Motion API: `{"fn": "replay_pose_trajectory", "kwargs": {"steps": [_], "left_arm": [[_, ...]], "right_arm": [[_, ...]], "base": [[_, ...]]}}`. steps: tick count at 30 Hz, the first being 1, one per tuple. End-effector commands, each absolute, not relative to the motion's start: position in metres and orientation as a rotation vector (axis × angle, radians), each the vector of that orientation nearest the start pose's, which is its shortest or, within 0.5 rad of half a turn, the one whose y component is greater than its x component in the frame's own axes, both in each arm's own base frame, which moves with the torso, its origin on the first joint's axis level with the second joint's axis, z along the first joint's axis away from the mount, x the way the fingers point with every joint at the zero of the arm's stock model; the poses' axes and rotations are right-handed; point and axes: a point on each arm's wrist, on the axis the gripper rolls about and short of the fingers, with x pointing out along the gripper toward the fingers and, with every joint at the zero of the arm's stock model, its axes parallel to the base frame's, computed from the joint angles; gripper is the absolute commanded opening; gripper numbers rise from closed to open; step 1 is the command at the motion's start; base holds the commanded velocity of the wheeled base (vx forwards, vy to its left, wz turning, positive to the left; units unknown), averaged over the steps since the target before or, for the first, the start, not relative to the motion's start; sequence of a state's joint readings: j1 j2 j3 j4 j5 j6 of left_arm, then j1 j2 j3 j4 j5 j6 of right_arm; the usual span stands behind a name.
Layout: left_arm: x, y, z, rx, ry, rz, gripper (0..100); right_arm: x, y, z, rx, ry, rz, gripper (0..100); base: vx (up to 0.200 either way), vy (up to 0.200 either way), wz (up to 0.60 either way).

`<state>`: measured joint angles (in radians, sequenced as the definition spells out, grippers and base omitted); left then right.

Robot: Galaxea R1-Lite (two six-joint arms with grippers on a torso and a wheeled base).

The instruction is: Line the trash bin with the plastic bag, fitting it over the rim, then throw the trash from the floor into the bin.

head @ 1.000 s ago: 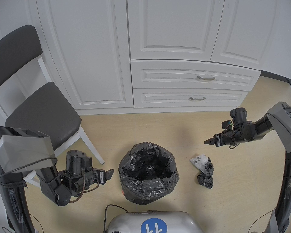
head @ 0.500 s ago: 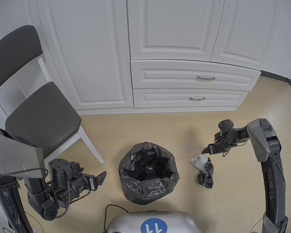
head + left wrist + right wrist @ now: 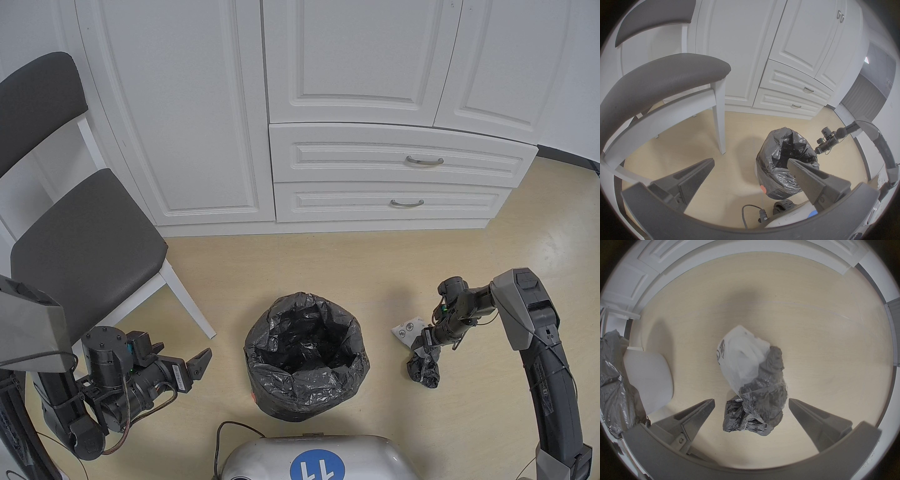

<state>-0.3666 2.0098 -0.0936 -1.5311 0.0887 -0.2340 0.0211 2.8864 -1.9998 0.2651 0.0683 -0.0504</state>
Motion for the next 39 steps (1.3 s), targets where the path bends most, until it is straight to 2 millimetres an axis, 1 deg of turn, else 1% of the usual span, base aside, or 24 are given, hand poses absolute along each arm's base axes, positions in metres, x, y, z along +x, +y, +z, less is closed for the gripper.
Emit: {"fn": "replay_pose_trajectory", "kwargs": {"steps": [1,12,13,14,15,16,24,25,33,35,36,37,38,39], "left_arm": [[0.217,-0.081,0.052,-0.156,0.373,-0.234,100],[0.212,-0.084,0.062,-0.176,0.33,-0.237,100],[0.211,-0.084,0.066,-0.18,0.313,-0.237,100],[0.211,-0.084,0.067,-0.18,0.312,-0.237,100],[0.21,-0.083,0.071,-0.185,0.294,-0.239,100],[0.209,-0.083,0.073,-0.187,0.287,-0.24,100],[0.208,-0.083,0.075,-0.187,0.276,-0.244,100],[0.207,-0.084,0.076,-0.188,0.272,-0.246,100],[0.205,-0.086,0.079,-0.188,0.261,-0.26,100],[0.205,-0.086,0.079,-0.186,0.262,-0.258,100],[0.205,-0.085,0.078,-0.181,0.262,-0.256,100],[0.206,-0.085,0.079,-0.179,0.259,-0.255,100],[0.207,-0.085,0.079,-0.18,0.254,-0.254,100],[0.207,-0.085,0.079,-0.18,0.254,-0.254,100]], "right_arm": [[0.497,0.015,-0.122,-0.023,1.176,0.116,100],[0.502,0.015,-0.133,-0.028,1.116,0.118,100],[0.504,0.015,-0.145,-0.048,1.084,0.092,100],[0.504,0.015,-0.146,-0.051,1.083,0.086,100],[0.507,0.014,-0.147,-0.086,1.043,0.03,100],[0.507,0.014,-0.148,-0.097,1.038,0.012,100],[0.507,0.014,-0.148,-0.096,1.04,0.014,100],[0.507,0.014,-0.148,-0.096,1.038,0.012,0],[0.51,0.013,-0.144,-0.1,1.016,-0.011,0],[0.516,0.012,-0.132,-0.105,0.953,-0.035,0],[0.518,0.012,-0.115,-0.102,0.888,-0.048,0],[0.516,0.011,-0.107,-0.097,0.862,-0.046,0],[0.513,0.011,-0.101,-0.095,0.844,-0.038,0],[0.513,0.011,-0.101,-0.095,0.844,-0.038,0]], "base": [[0.0,0.0,0.0],[0.0,0.0,0.0],[0.0,0.0,0.0],[0.0,0.0,0.0],[0.0,0.0,0.0],[0.0,0.0,0.0],[0.0,0.0,0.0],[0.0,0.0,0.0],[0.0,0.0,0.0],[0.0,0.0,0.0],[0.0,0.0,0.0],[0.0,0.0,0.0],[0.0,0.0,0.0],[0.0,0.0,0.0]]}}
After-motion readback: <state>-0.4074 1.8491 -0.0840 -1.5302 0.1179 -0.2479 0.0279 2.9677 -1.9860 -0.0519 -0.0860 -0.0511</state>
